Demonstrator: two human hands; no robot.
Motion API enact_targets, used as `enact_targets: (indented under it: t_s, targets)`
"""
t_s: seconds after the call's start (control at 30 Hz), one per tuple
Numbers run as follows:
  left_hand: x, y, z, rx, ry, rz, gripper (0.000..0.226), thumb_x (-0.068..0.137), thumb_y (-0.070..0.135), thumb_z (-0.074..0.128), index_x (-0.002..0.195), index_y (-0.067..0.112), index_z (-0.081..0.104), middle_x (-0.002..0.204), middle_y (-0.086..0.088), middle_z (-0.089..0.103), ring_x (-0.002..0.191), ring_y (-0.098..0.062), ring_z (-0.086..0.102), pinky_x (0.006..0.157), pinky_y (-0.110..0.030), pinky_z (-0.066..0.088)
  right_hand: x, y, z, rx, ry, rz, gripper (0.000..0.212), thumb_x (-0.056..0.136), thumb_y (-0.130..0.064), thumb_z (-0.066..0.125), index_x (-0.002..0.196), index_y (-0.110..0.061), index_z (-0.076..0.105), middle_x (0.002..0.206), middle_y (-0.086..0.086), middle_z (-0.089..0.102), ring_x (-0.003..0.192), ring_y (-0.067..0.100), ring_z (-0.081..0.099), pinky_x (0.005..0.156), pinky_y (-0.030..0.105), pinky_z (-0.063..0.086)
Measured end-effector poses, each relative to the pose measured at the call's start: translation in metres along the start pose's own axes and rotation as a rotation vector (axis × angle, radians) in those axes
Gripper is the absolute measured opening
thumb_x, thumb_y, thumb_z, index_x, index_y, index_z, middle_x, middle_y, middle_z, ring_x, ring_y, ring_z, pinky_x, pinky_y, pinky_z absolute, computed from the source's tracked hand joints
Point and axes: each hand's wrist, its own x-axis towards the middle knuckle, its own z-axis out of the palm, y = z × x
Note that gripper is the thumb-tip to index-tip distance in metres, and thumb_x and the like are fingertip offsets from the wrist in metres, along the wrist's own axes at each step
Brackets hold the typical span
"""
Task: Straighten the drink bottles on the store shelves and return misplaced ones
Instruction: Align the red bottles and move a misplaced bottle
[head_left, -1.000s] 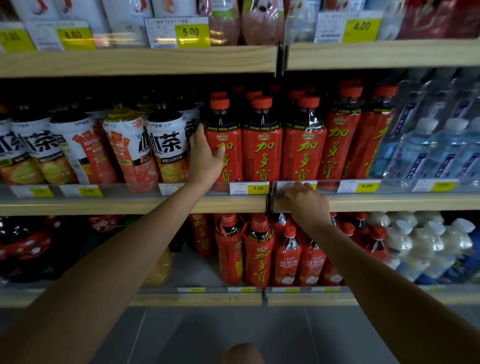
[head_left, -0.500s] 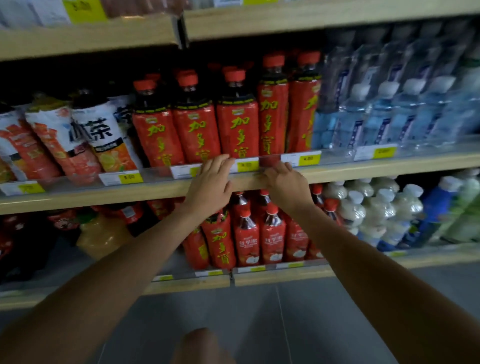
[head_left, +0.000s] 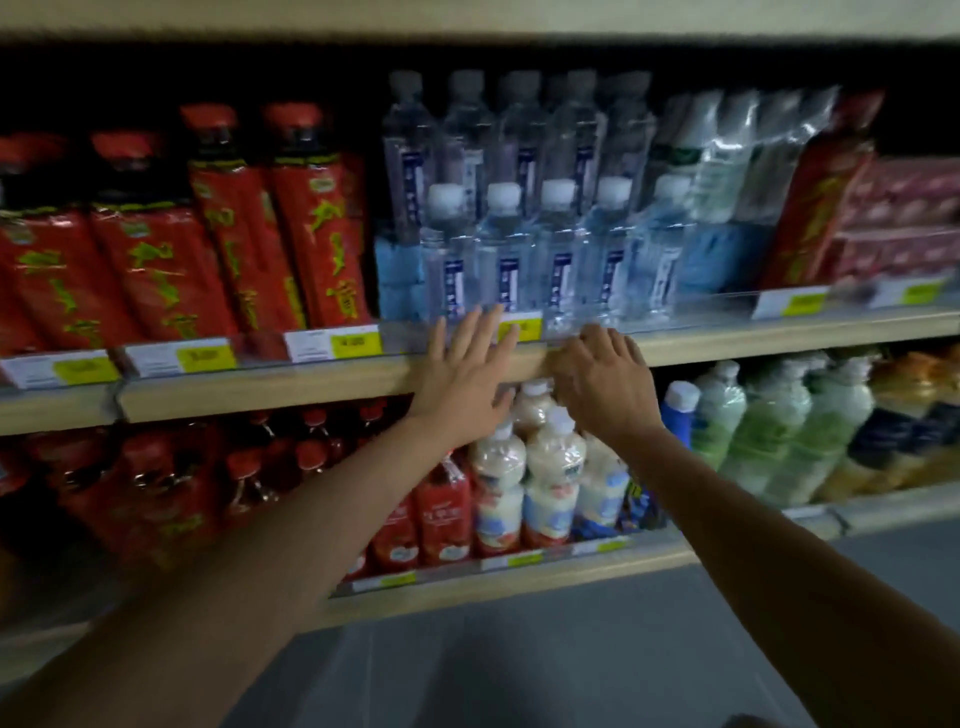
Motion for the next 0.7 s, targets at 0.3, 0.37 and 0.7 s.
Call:
enact_targets:
  t_s: [0.3,0.37,0.7]
  targets:
    - [0.103,0.130,-0.019,0.025,-0.105,0.151,0.070,0.090,0.041,0.047,0.148,0.017,0.018,0.158,-0.009,0.005,0.144,-0.026,0.007,0.114,-0.050,0.008,0.004,0.151,-0.029,0.031,-0.032,0.142,0.025,0.087,-0.023,0.052,0.099,-0.005,0.064,0.104,0.016,0.059,0.102,0.035,0.054,0.083,0.042,0.041]
    - [0.126,0.156,-0.024,0.047,-0.117,0.158,0.071,0.089,0.042,0.047,0.148,0.015,0.018,0.157,-0.010,0.009,0.142,-0.028,0.012,0.112,-0.051,0.015,0.005,0.183,-0.033,0.040,-0.022,0.209,0.030,0.088,-0.024,0.051,0.108,-0.005,0.062,0.112,0.015,0.058,0.106,0.035,0.051,0.084,0.041,0.041]
    - [0.159,0.197,-0.023,0.080,-0.085,0.033,0.070,0.089,0.048,0.052,0.144,0.014,0.024,0.134,-0.007,0.037,0.122,-0.026,0.035,0.098,-0.039,0.033,0.035,0.273,-0.040,0.249,0.189,0.418,0.048,0.088,-0.033,0.057,0.121,0.000,0.045,0.119,0.021,0.048,0.105,0.036,0.050,0.072,0.044,0.048]
